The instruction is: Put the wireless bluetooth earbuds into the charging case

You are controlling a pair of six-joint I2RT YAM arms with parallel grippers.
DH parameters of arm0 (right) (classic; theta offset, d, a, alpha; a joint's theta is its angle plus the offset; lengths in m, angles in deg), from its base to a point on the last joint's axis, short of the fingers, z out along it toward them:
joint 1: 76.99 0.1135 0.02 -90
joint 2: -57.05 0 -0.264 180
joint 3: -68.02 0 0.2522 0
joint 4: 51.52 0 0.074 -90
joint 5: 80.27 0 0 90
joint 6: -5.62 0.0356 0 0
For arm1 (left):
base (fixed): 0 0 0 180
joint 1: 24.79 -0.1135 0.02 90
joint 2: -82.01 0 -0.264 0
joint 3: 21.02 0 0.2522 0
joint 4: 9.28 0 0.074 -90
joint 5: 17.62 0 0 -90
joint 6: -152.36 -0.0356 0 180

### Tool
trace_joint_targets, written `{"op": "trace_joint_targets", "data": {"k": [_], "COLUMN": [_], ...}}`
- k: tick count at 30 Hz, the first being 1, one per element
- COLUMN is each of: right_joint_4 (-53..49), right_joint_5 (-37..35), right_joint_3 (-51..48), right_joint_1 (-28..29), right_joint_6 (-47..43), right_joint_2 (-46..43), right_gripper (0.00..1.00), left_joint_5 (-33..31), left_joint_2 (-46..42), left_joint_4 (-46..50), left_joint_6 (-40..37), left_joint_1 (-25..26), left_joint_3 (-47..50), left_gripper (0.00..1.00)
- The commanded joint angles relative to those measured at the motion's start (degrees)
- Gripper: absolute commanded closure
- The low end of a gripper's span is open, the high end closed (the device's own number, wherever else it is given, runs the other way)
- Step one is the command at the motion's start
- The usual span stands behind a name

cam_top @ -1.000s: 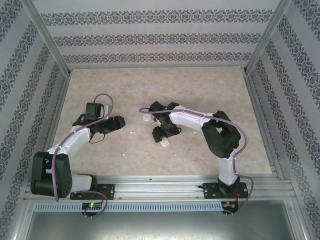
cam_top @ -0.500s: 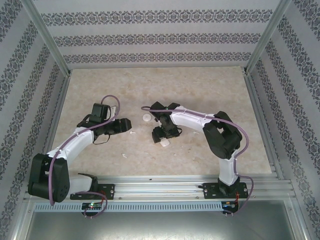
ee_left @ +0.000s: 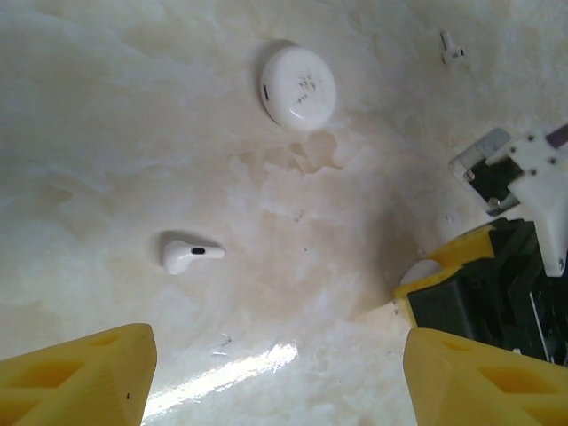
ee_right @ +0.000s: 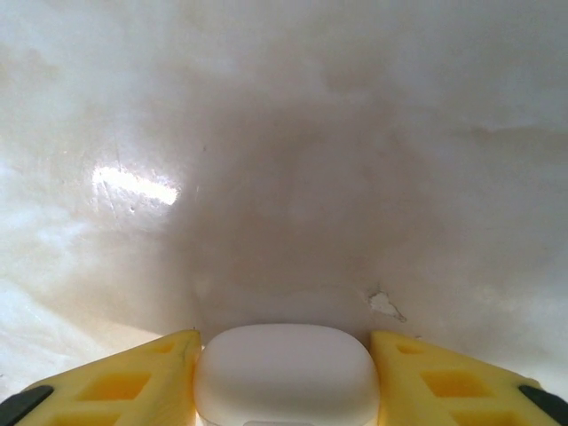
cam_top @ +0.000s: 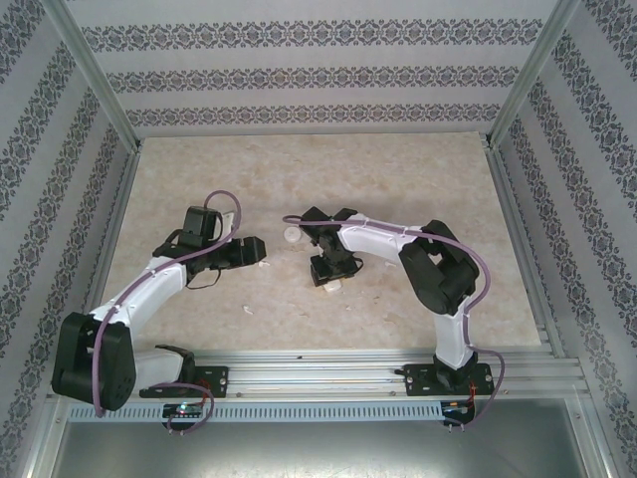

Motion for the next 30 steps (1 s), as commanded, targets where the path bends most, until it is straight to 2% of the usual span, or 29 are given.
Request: {"op": "trace_joint_targets", "data": {"k": [1, 5, 11, 16, 20, 24, 30], "right_joint_4": [3.46, 6.66, 8.82, 11.43, 11.82, 14.09, 16.76], "right_joint_5": [6.66, 9.13, 8.92, 8.38, 5.66, 6.32, 7.08], "right_joint_3": [-3.32, -6.06, -7.86, -9.22, -8.88, -9.6, -10.89], "right_joint_1": [-1.13, -3.95, -7.08, -9.19, -9.63, -10.71, -11.27], "right_joint_6": [2.63, 4.82, 6.32, 8.33, 9.52, 12.37, 16.0], "right_joint_2": [-2.5, -6.68, -11.9, -18.36, -25.02, -30.05, -35.34], "right_gripper": [0.54, 0.56, 0.56, 0.57, 0.56, 0.56, 0.56], "left_joint_5": [0.86, -0.6, -1.08, -1.37, -1.03, -0.05, -3.59], "left_joint_2": [-0.67, -3.27, -3.9, -4.62, -2.7, 0.52, 3.95], "left_joint_4": [-3.19, -10.22, -15.34, -28.29, -38.1, -49.77, -54.89], "left_joint_6": [-3.64, -3.68, -3.69, 0.07, -0.59, 0.19, -2.75], "left_joint_1": [2.84, 5.78, 10.69, 15.73, 20.5, 23.24, 30.17], "left_joint_3": [-0.83, 1.51, 2.77, 7.38, 8.75, 9.56, 4.97], "left_gripper": [0.26, 0.26, 0.27, 0.33, 0.32, 0.32, 0.3]}}
